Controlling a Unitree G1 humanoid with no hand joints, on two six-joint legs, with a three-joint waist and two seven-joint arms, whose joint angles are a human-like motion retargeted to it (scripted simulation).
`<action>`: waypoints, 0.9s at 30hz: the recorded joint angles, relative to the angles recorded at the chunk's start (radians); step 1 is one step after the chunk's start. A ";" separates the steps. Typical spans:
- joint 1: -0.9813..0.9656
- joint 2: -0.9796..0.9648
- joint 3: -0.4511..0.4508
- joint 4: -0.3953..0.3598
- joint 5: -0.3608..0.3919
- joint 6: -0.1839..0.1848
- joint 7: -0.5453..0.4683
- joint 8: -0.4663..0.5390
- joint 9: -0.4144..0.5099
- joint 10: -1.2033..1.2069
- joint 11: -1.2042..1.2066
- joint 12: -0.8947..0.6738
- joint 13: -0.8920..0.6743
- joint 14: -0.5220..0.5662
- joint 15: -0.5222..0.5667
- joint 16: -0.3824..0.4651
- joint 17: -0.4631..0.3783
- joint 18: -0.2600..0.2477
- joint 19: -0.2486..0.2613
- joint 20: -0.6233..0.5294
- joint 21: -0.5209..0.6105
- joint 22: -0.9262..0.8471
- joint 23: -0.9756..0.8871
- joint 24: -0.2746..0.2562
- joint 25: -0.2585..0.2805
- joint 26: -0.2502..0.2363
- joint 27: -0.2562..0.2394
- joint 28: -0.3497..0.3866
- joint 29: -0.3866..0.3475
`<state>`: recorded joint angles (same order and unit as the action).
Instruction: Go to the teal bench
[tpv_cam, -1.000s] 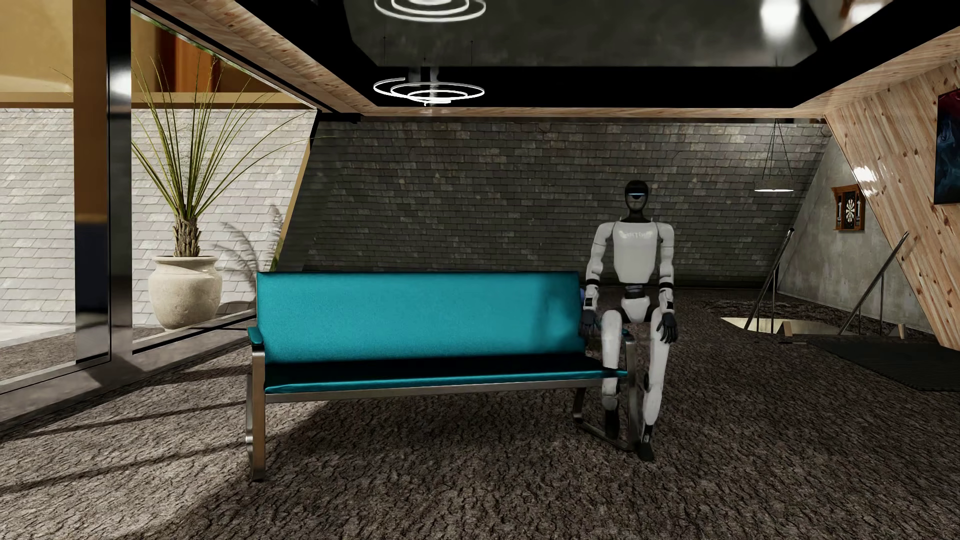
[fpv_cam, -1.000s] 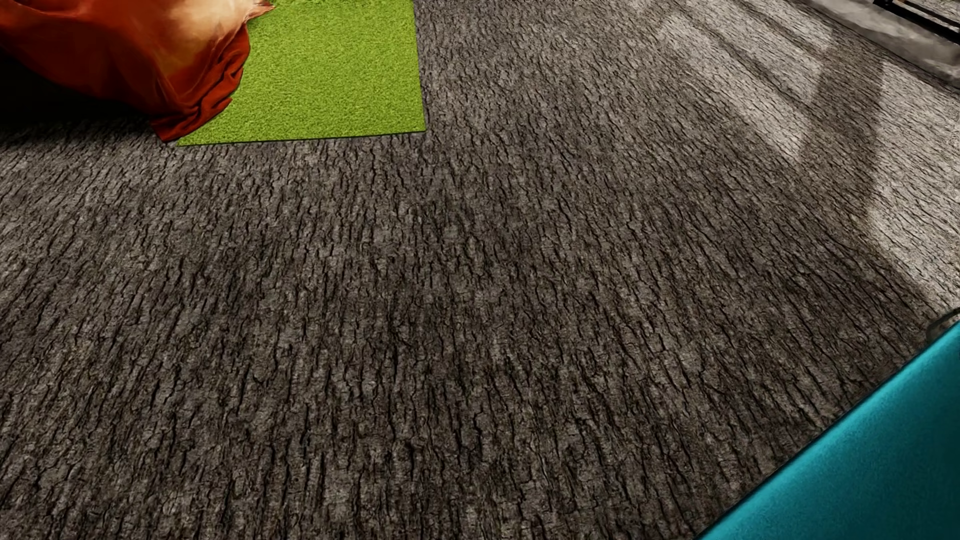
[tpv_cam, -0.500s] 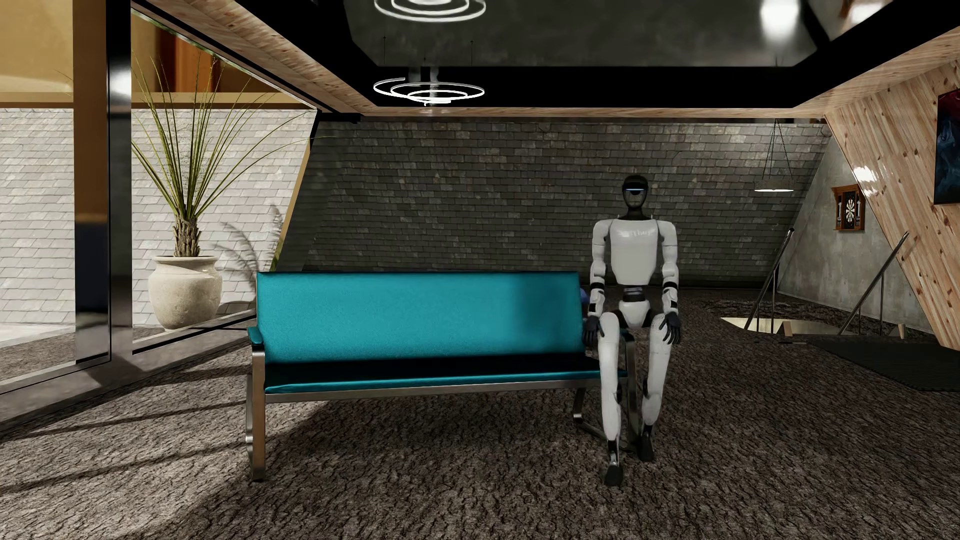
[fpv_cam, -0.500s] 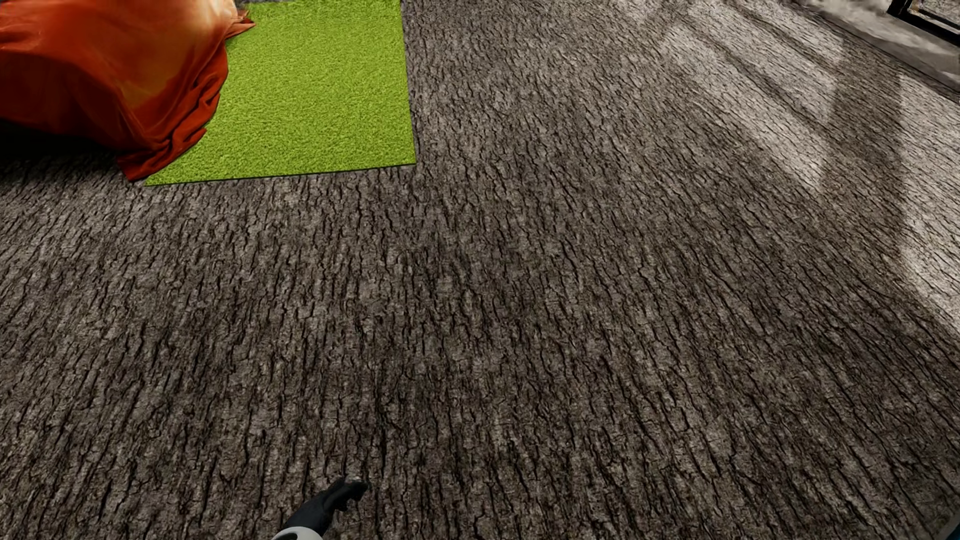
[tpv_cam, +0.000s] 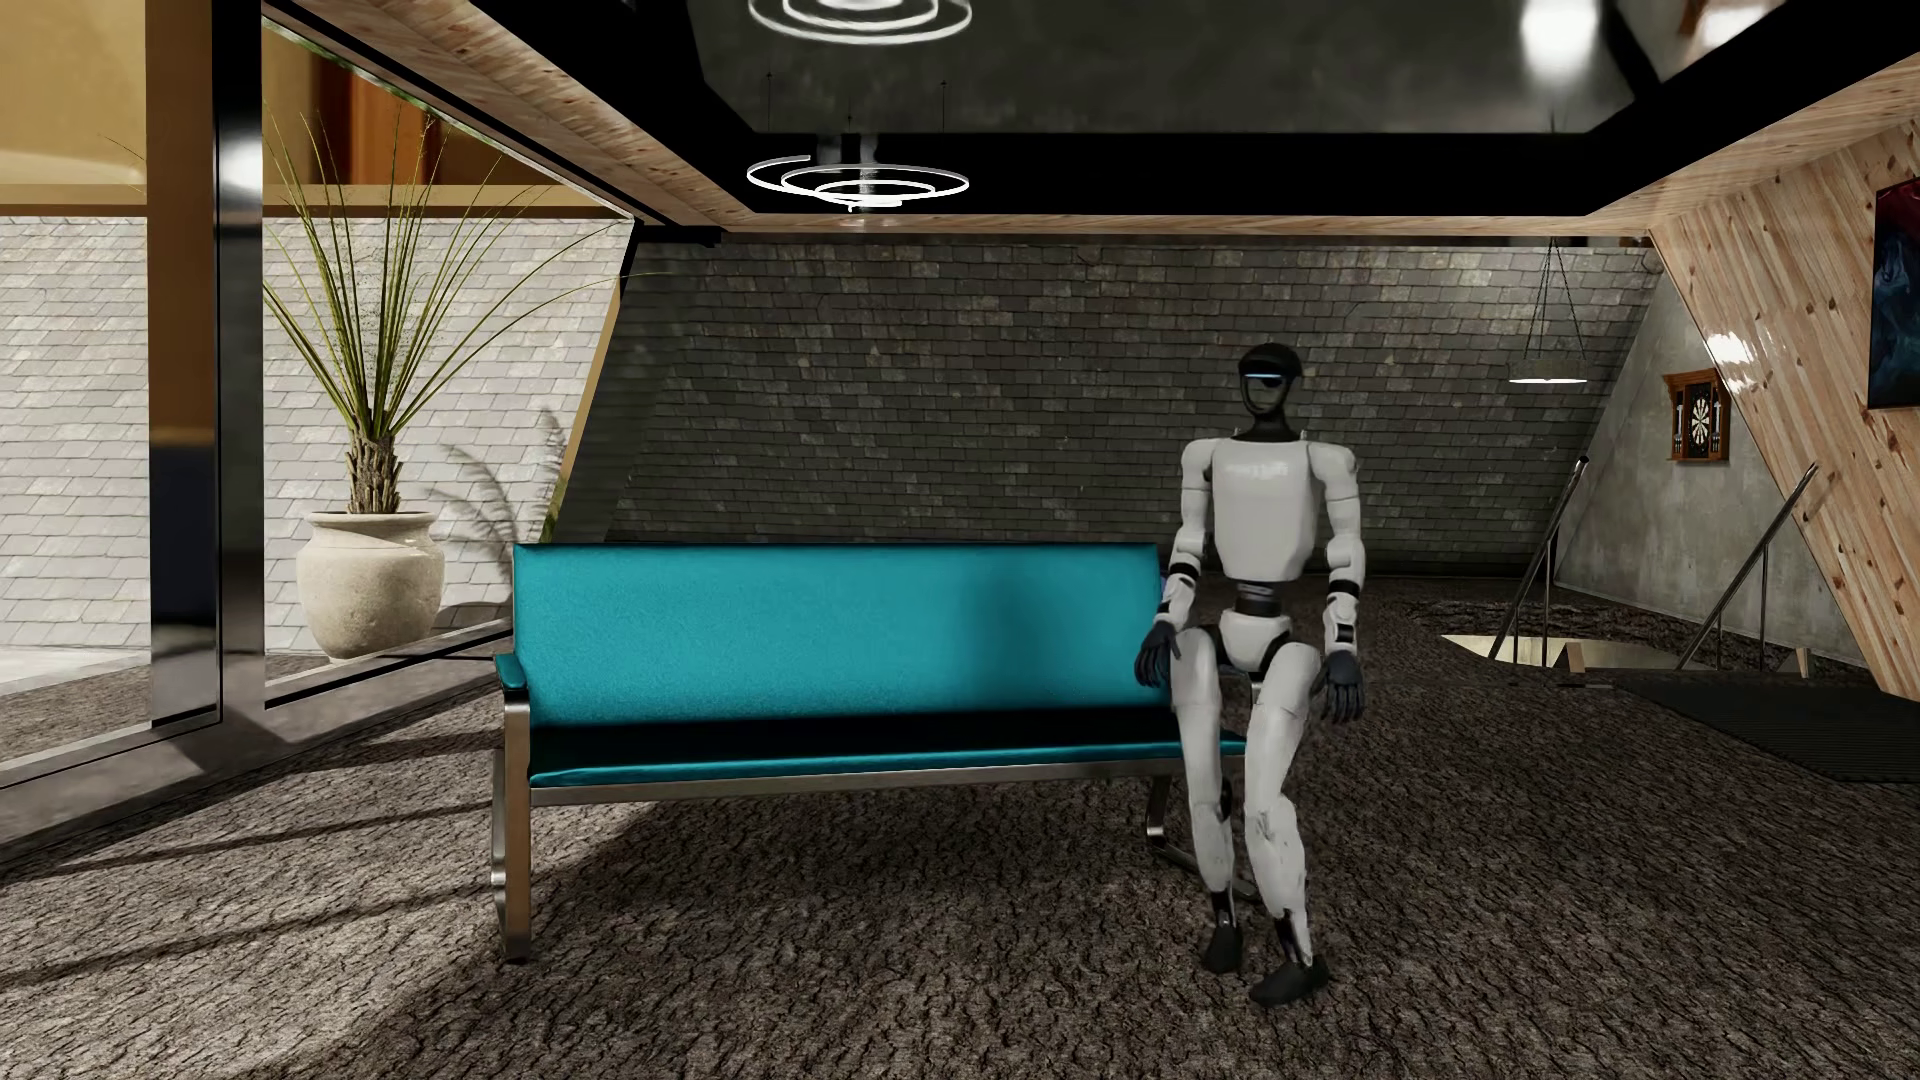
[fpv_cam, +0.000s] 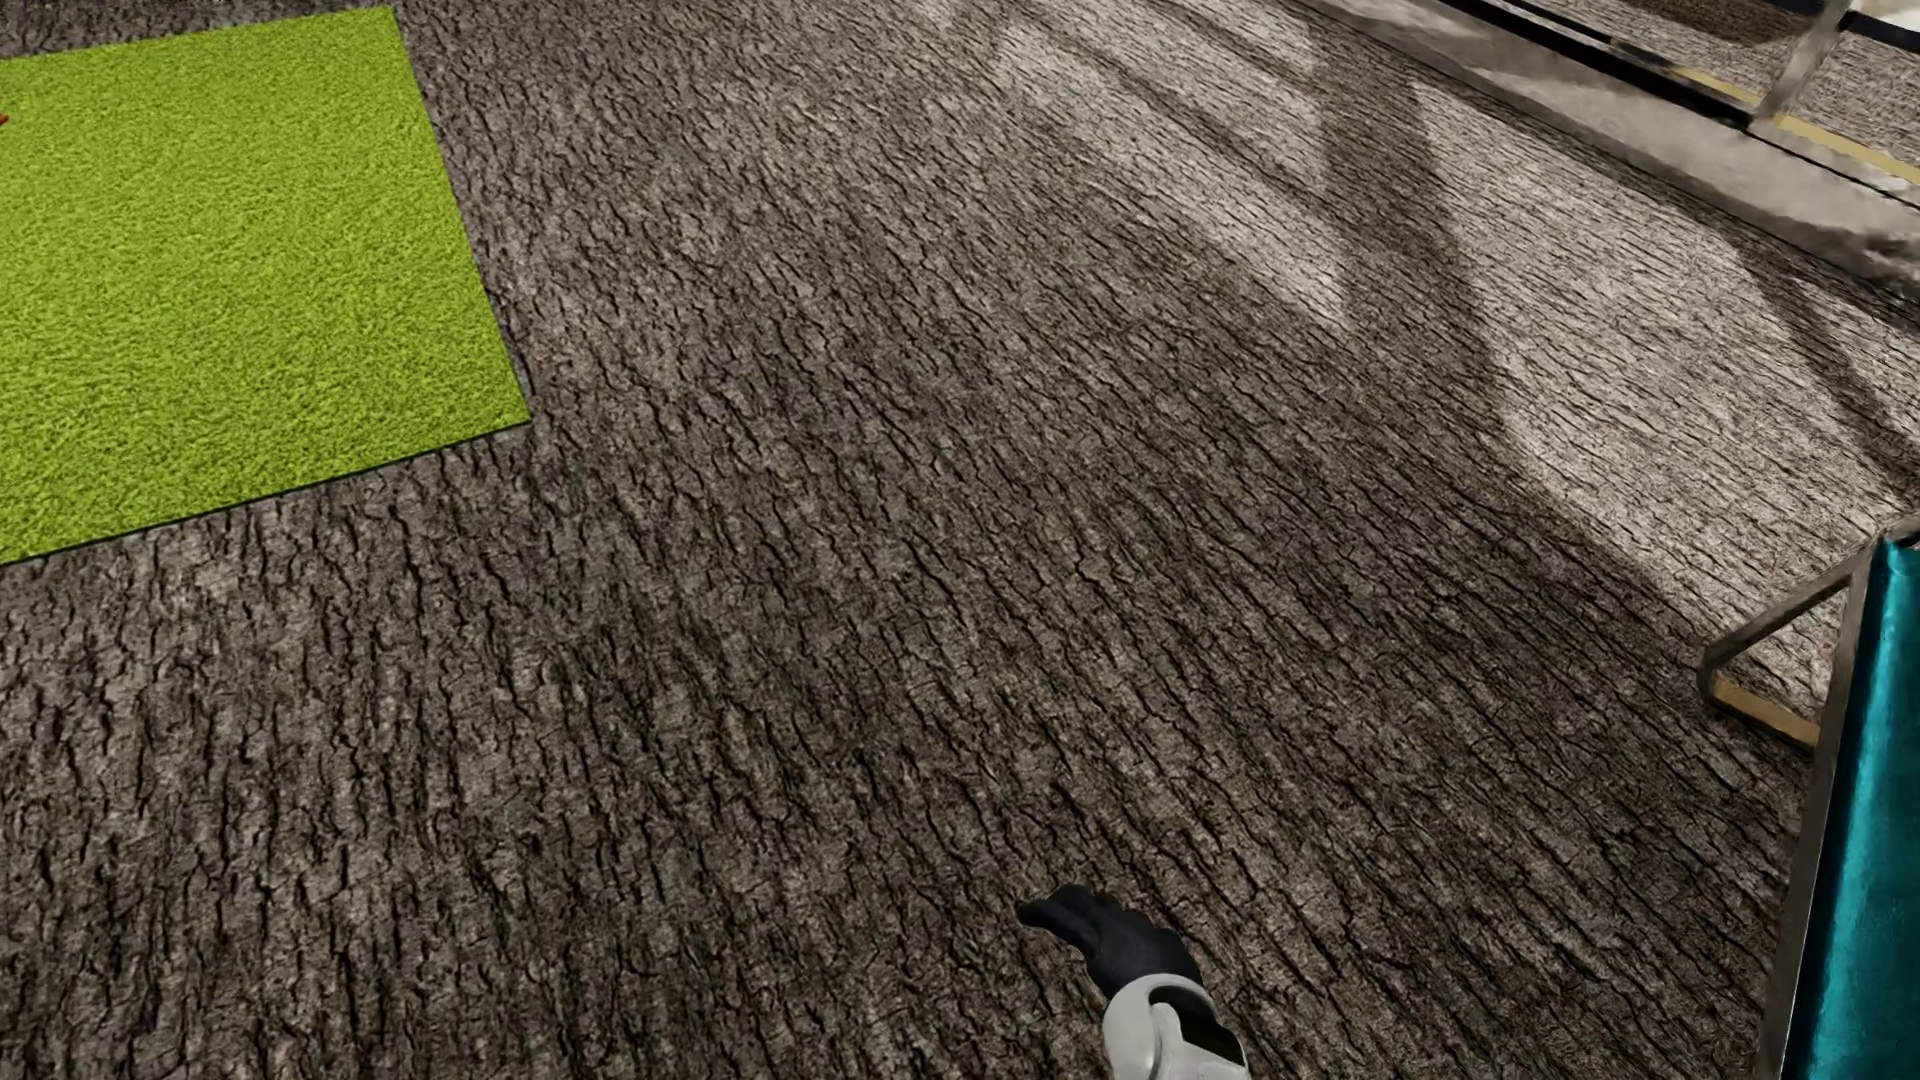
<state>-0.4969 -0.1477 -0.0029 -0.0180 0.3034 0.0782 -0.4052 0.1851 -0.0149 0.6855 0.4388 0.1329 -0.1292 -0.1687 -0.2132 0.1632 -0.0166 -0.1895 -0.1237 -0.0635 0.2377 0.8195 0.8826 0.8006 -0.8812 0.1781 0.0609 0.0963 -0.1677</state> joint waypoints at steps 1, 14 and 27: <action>0.024 0.020 0.007 -0.014 0.004 -0.006 -0.105 0.050 -0.004 -0.155 -0.011 0.001 -0.001 0.059 -0.006 -0.007 0.001 -0.042 0.002 0.013 0.015 -0.014 -0.001 -0.005 0.004 0.000 -0.006 0.003 0.003; 0.233 -0.111 0.015 0.005 -0.057 -0.178 0.415 0.273 0.010 -0.276 0.520 -0.091 0.176 0.032 0.330 -0.088 -0.208 0.135 0.270 0.077 0.135 0.029 0.051 -0.029 -0.003 -0.081 0.032 0.135 0.153; 0.427 0.021 0.004 0.198 -0.654 -0.189 0.977 -0.840 -0.030 -0.379 -0.086 -0.021 0.149 0.069 0.137 -0.013 -0.092 0.075 0.215 -0.009 0.059 0.021 -0.109 -0.022 0.013 -0.019 0.089 0.053 0.037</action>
<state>-0.0701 -0.1268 0.0014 0.1800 -0.3504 -0.1107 0.5716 -0.6544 -0.0444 0.3060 0.3525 0.1114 0.0193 -0.0993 -0.0760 0.1501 -0.1084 -0.1145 0.0912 -0.0722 0.2968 0.8401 0.7733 0.7788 -0.8679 0.1594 0.1500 0.1491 -0.1309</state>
